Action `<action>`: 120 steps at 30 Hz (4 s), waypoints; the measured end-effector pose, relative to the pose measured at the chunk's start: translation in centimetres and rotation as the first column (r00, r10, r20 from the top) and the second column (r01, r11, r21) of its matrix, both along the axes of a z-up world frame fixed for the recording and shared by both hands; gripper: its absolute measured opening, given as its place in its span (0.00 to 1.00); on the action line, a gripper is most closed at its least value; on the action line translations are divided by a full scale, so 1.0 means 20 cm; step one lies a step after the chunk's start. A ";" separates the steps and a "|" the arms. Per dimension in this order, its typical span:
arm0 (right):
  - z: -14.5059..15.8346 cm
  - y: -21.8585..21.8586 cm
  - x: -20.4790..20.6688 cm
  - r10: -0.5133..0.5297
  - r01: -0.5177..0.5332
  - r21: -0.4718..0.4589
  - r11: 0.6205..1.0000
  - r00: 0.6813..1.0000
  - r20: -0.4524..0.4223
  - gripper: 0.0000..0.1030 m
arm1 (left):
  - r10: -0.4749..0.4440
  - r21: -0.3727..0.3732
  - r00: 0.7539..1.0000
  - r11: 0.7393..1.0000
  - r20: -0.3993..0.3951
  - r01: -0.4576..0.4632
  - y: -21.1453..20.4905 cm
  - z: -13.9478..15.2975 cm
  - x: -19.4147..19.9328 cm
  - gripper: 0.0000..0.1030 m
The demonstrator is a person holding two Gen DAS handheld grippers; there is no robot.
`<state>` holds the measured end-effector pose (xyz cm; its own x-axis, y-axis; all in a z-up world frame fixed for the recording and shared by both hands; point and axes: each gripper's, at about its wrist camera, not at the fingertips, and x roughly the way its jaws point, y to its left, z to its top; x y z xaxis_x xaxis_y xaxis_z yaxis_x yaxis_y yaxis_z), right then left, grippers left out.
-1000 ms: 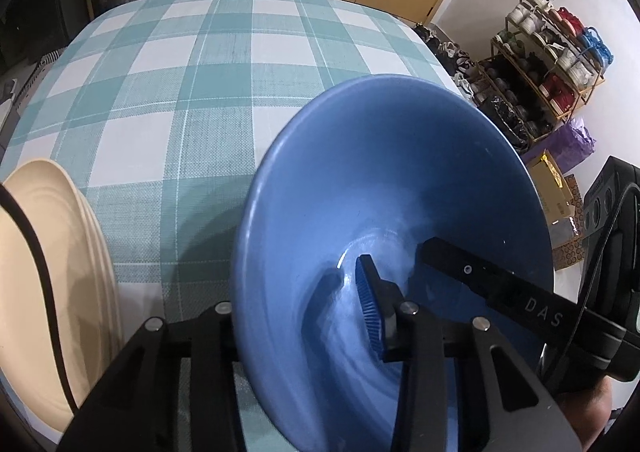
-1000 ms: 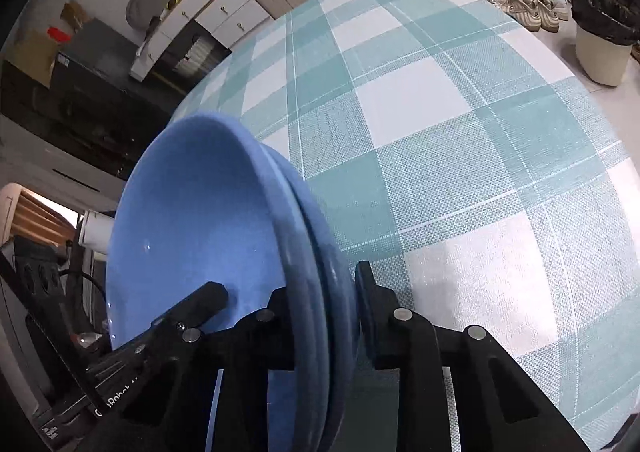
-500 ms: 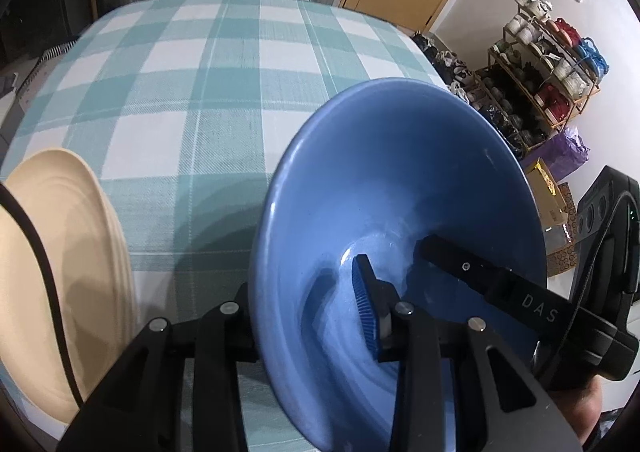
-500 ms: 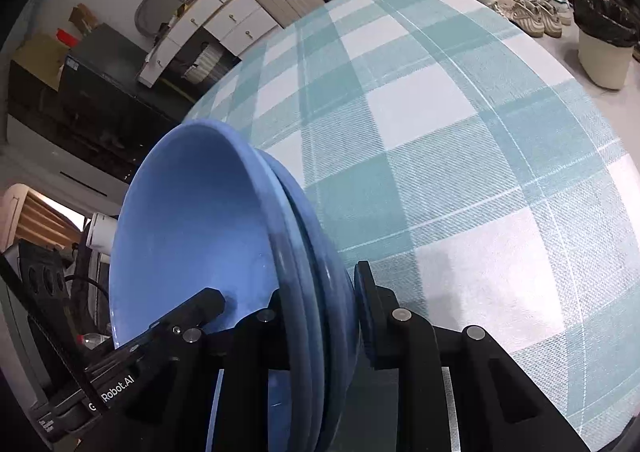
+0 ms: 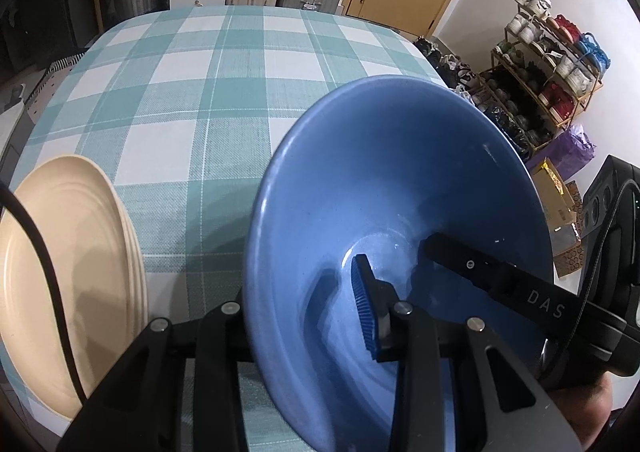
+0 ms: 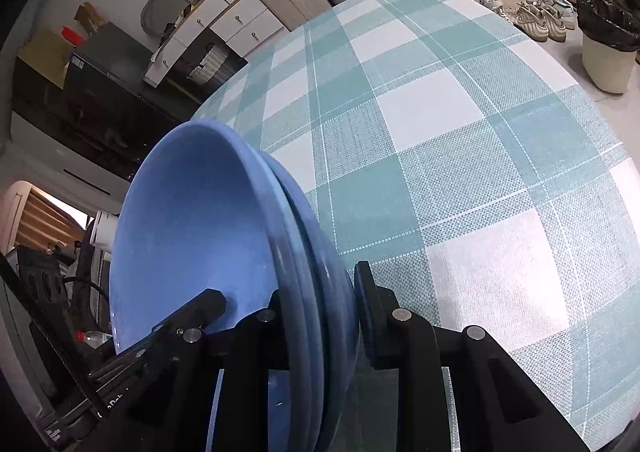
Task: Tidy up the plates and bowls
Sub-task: 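Lift the nested blue bowls with both grippers over the cream plate stack, then lower the nested blue bowls with both grippers onto the cream plates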
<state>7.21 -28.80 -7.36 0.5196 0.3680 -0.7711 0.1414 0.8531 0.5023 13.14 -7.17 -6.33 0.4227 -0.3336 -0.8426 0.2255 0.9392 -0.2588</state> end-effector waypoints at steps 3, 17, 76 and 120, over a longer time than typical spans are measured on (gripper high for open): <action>0.01 0.00 -0.01 0.008 -0.008 -0.004 1.000 1.000 0.009 0.21 | 0.000 0.002 1.000 1.000 0.010 0.000 0.00 0.01 0.00 0.33; 0.00 0.02 0.00 0.020 -0.020 0.004 1.000 1.000 0.008 0.21 | 0.015 0.004 1.000 1.000 0.018 -0.015 0.02 0.01 -0.02 0.33; 0.08 1.35 0.15 0.323 -0.336 -0.151 0.930 0.940 -0.106 0.21 | 0.370 0.002 0.929 0.929 -0.013 -0.370 1.19 -0.02 -0.13 0.33; 0.31 1.29 0.01 0.368 -0.333 -0.240 0.912 0.922 0.119 0.63 | 0.429 0.051 0.893 0.897 0.140 -0.439 1.28 0.08 -0.23 0.58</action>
<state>7.34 -2.99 -1.25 0.5086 0.3866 -0.7693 -0.2526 0.9212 0.2960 8.58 18.42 -4.75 0.6112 -0.0281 -0.7909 -0.1840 0.9669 -0.1765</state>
